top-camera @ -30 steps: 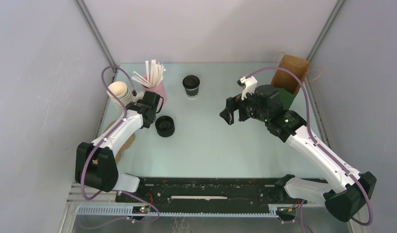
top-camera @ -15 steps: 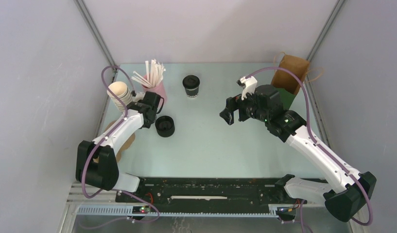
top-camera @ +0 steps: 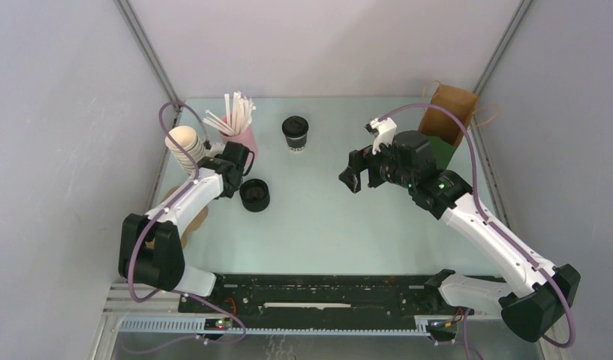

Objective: Pack the takeout coffee

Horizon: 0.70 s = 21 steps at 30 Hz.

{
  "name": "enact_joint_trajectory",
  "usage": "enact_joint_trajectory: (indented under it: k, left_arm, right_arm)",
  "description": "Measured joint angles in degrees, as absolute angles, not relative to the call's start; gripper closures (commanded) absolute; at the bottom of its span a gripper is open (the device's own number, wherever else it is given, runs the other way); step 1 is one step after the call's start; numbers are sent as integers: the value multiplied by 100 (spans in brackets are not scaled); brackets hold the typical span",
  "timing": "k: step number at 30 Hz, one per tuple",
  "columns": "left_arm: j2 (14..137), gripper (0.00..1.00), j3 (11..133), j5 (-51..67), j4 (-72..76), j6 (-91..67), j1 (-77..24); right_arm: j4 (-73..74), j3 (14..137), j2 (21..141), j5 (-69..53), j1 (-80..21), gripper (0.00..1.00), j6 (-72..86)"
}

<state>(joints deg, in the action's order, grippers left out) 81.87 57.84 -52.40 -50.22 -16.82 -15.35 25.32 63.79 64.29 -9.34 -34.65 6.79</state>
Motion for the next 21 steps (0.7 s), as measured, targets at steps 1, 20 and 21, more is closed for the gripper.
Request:
enact_joint_trajectory:
  k: [1, 20, 21]
  left_arm:
    - [8187, 86, 5784, -5240, -5022, -1682, -1535]
    - [6823, 100, 5784, -5384, -5465, -1907, -1533]
    - [6753, 100, 5787, -5384, -5502, -1925, -1533]
  right_arm:
    - [2532, 6379, 6429, -934, -3465, 0, 679]
    - [2523, 6379, 6495, -923, -3601, 0, 676]
    - [2521, 6379, 6514, -923, -3601, 0, 676]
